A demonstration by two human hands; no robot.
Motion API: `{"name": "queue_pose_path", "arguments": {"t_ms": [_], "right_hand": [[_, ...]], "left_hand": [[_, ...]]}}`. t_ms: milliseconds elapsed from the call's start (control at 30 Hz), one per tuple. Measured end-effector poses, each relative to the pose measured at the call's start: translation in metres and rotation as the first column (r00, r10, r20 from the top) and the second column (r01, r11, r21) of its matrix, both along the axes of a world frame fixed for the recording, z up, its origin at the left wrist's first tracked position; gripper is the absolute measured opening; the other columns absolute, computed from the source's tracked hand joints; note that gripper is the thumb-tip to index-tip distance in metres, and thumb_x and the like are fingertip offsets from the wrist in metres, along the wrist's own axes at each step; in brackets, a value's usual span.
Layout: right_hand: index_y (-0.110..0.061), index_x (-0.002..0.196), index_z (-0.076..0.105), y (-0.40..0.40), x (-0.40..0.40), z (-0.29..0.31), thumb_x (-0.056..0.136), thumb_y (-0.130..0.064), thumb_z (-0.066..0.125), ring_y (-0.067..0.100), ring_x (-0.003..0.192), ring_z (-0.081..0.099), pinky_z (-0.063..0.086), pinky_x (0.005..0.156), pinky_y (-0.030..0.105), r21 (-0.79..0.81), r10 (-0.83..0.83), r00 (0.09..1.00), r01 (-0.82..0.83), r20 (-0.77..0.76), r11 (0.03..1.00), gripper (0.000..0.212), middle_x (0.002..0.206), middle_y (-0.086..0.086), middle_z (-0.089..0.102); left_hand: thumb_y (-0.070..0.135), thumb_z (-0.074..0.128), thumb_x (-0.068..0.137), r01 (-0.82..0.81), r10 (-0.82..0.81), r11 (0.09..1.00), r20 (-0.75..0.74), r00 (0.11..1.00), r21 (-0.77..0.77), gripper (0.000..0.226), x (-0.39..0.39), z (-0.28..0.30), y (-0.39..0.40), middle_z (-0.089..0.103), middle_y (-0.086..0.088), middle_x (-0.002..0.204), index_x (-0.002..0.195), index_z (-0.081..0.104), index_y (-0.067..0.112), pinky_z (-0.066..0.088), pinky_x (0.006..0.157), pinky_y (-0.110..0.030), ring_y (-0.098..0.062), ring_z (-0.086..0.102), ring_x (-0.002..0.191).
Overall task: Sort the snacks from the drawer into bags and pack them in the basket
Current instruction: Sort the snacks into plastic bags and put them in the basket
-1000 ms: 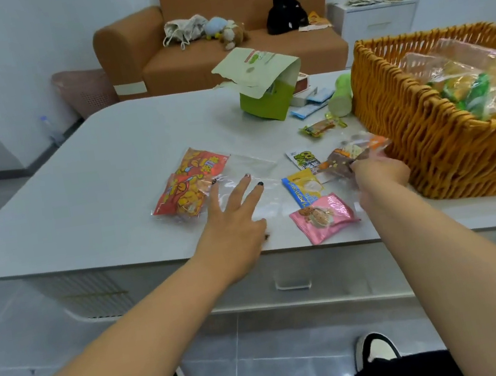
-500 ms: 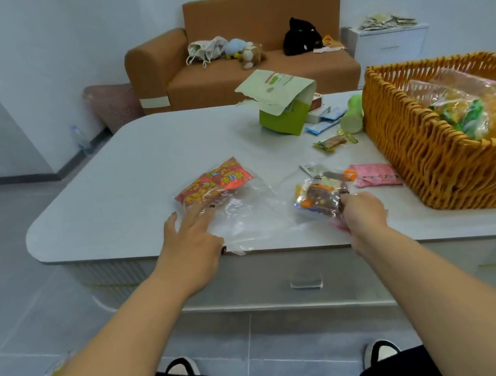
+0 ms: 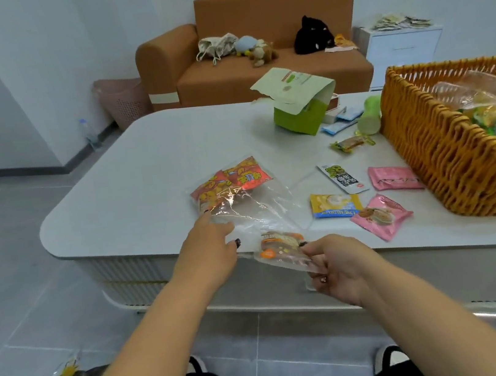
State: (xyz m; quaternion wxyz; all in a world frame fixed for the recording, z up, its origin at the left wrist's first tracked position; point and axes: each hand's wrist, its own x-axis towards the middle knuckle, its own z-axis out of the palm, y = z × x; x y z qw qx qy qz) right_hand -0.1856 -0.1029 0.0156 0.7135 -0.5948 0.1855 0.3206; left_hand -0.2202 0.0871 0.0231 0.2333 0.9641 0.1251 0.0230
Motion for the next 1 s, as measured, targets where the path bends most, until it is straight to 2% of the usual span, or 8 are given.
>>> {"name": "queue_pose_path", "arguments": {"t_ms": [133,300,467,533,733,867,933,1000], "right_hand": [[-0.005,0.082,0.055,0.018,0.014,-0.004,0.090,0.004,0.047,0.011,0.048,0.044,0.036,0.036,0.018,0.002,-0.044,0.999,0.044,0.017,0.999,0.014,0.062,0.007,0.053],[0.004,0.083,0.054,0.041,0.032,-0.008,0.090,0.013,0.048,0.019,0.065,0.059,0.052,0.045,0.016,0.143,-0.111,0.994,0.108,0.013,0.984,0.013,0.079,0.017,0.060],[0.012,0.101,0.054,0.074,0.041,-0.018,0.088,0.019,0.047,0.024,0.064,0.067,0.057,0.054,0.019,0.190,-0.090,0.996,0.086,0.008,0.978,0.016,0.097,0.025,0.061],[0.011,0.104,0.054,0.087,0.043,-0.022,0.087,0.020,0.048,0.022,0.058,0.068,0.057,0.052,0.020,0.183,-0.107,0.994,0.103,0.011,0.978,0.021,0.092,0.021,0.061],[0.004,0.088,0.057,0.103,0.052,-0.029,0.083,0.021,0.053,0.014,0.043,0.064,0.057,0.051,0.021,0.123,-0.138,0.988,0.128,0.074,0.984,0.018,0.078,0.011,0.056],[0.014,0.095,0.059,0.104,0.055,-0.029,0.084,0.016,0.056,0.022,0.051,0.069,0.056,0.047,0.022,0.020,-0.042,0.995,0.041,0.086,0.999,0.011,0.082,0.020,0.067],[0.014,0.088,0.058,0.103,0.055,-0.027,0.087,0.012,0.056,0.024,0.051,0.069,0.054,0.043,0.021,-0.028,0.024,0.995,-0.022,0.099,0.999,0.003,0.070,0.019,0.068],[0.009,0.082,0.056,0.101,0.055,-0.024,0.089,0.008,0.056,0.024,0.049,0.068,0.054,0.043,0.023,-0.089,0.086,0.989,-0.076,0.120,0.993,0.007,0.062,0.017,0.067]], "left_hand": [[0.014,0.062,0.091,-0.012,0.011,0.999,0.019,1.000,0.034,0.047,0.006,-0.002,0.004,0.028,-0.005,0.157,0.138,0.055,0.019,0.030,0.106,-0.025,-0.024,0.042,0.135],[0.014,0.064,0.090,-0.019,0.020,0.999,-0.019,1.000,0.043,0.054,0.009,-0.006,0.012,0.019,-0.003,0.162,0.141,0.050,0.020,0.024,0.113,-0.026,-0.022,0.026,0.146],[0.012,0.062,0.090,0.013,-0.012,0.996,-0.009,1.000,0.089,0.049,0.007,0.001,0.009,0.030,-0.006,0.155,0.137,0.055,0.021,0.030,0.105,-0.025,-0.024,0.036,0.139],[0.011,0.063,0.090,0.021,-0.021,0.995,0.000,1.000,0.100,0.047,0.007,0.004,0.008,0.034,-0.006,0.152,0.135,0.057,0.021,0.030,0.105,-0.024,-0.023,0.038,0.137],[0.011,0.062,0.091,0.038,-0.037,0.994,-0.012,0.999,0.107,0.045,0.006,0.008,0.006,0.034,-0.005,0.152,0.134,0.058,0.021,0.027,0.102,-0.023,-0.022,0.037,0.137],[0.009,0.061,0.090,0.022,-0.020,0.994,-0.019,1.000,0.109,0.038,0.006,0.007,0.007,0.038,-0.007,0.149,0.128,0.063,0.016,0.032,0.101,-0.026,-0.024,0.039,0.134],[0.007,0.060,0.090,0.013,-0.009,0.993,-0.037,0.999,0.121,0.036,0.007,0.006,0.009,0.041,-0.008,0.145,0.125,0.064,0.013,0.035,0.100,-0.029,-0.026,0.042,0.131],[0.008,0.060,0.089,0.025,-0.018,0.989,-0.047,0.999,0.144,0.034,0.008,0.003,0.010,0.044,-0.007,0.140,0.123,0.065,0.010,0.037,0.099,-0.031,-0.027,0.045,0.127]]}}
